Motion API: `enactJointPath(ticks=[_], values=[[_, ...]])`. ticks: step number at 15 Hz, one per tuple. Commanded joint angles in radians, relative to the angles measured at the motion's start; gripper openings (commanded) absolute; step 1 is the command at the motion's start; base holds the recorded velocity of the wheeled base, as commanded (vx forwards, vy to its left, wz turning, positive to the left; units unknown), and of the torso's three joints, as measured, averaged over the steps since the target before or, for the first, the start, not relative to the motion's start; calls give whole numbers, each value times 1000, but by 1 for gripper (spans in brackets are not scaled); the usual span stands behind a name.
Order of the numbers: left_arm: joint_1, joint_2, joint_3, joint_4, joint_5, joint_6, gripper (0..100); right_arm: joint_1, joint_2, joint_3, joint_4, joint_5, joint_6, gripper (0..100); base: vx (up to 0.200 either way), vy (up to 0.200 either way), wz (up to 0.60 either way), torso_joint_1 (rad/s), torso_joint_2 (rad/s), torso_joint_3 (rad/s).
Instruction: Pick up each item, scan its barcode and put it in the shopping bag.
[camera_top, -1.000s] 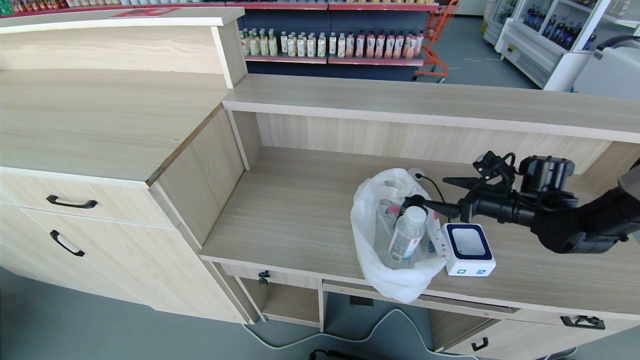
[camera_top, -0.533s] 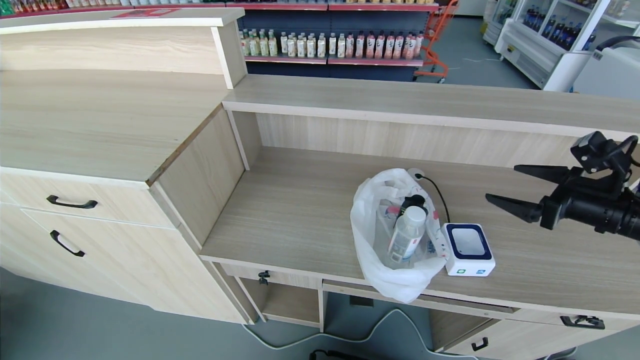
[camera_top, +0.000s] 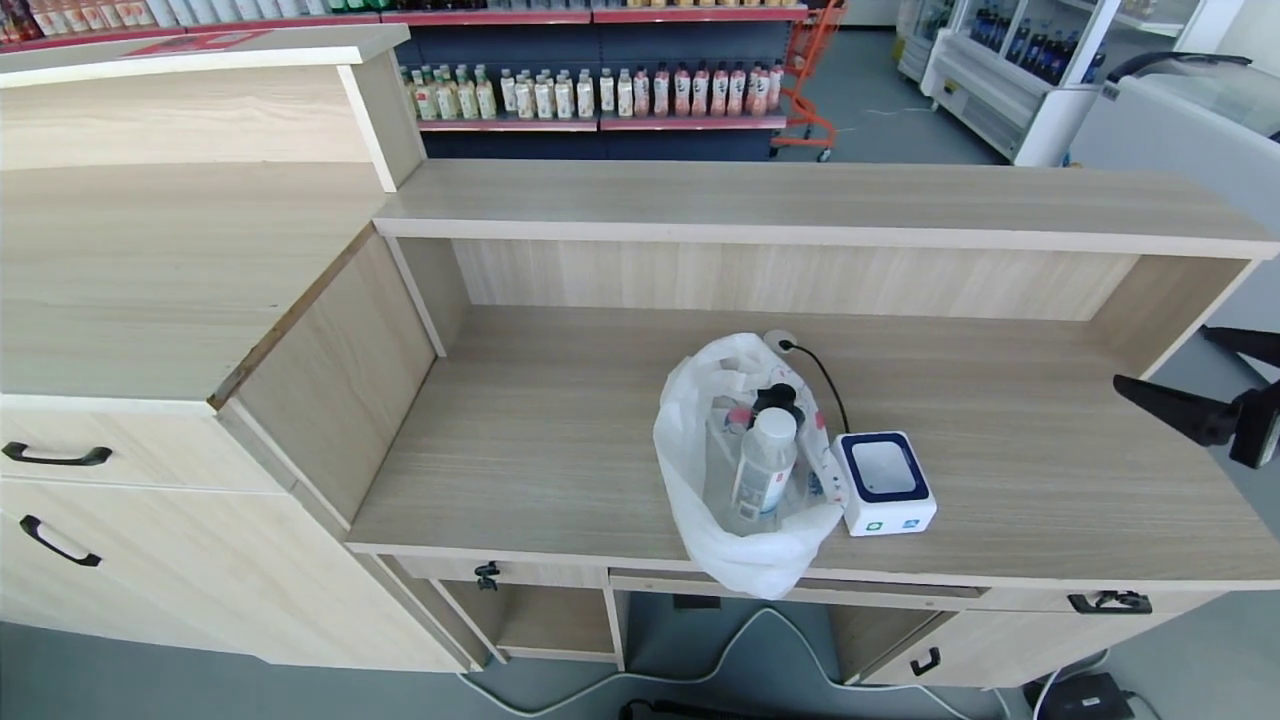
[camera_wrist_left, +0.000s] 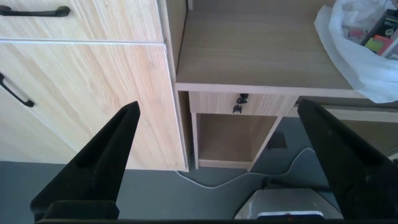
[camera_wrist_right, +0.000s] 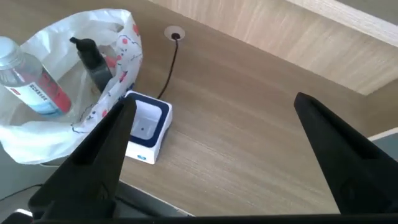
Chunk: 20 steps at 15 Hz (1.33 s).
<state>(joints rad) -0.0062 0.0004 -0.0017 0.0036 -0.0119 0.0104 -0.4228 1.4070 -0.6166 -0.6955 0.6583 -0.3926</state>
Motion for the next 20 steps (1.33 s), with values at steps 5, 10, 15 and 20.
enactJointPath(ticks=[5,10,15,20], values=[[0,0,0,-1,0,0,100,67,-464,495,5,-460,290,100,0,0,0,0,0,0],[0,0,0,-1,0,0,100,280,-1083,617,399,-560,325,100,0,0,0,0,0,0],[0,0,0,-1,0,0,100,346,-1315,617,685,-663,363,100,0,0,0,0,0,0],[0,0,0,-1,0,0,100,420,-1401,617,692,-663,365,100,0,0,0,0,0,0]])
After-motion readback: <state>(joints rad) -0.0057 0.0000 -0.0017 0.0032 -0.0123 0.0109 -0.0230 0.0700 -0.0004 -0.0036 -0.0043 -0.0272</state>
